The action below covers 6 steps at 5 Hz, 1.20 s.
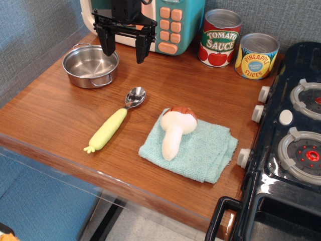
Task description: Pick up mushroom on top of cloth, move it back towards cans.
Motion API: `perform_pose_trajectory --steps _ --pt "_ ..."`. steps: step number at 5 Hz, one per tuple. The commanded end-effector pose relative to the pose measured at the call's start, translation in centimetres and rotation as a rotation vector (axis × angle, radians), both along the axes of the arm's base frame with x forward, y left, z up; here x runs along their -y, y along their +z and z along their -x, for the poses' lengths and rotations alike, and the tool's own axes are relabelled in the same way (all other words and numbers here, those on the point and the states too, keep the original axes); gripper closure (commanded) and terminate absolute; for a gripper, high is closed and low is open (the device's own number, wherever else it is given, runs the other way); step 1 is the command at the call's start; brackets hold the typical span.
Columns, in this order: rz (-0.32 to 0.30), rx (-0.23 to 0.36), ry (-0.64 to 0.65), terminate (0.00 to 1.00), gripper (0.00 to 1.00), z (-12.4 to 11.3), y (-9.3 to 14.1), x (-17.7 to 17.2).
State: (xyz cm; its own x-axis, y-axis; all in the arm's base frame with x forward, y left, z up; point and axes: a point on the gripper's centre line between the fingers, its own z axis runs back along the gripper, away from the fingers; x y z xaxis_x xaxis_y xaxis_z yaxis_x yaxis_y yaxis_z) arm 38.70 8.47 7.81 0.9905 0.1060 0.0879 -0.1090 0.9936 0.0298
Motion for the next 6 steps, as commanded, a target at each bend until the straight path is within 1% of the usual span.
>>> perform_pose_trajectory --steps 1,2,3,4,5,6 --pt "0.0 0.0 0.0 0.0 0.0 0.0 0.0 0.0" --pt "0.028 0.055 -0.088 0.0 0.0 0.9 1.5 3.3" --pt "0.06 0.117 -0.163 0.0 0.0 1.9 3.9 6.6" --pt "0.084 0.15 -0.241 0.0 0.0 4.0 5.2 9.6" --pt "0.069 0.102 -0.261 0.0 0.0 5.4 2.7 11.5" --pt "0.05 0.037 -0.266 0.0 0.0 5.4 -0.2 12.5"
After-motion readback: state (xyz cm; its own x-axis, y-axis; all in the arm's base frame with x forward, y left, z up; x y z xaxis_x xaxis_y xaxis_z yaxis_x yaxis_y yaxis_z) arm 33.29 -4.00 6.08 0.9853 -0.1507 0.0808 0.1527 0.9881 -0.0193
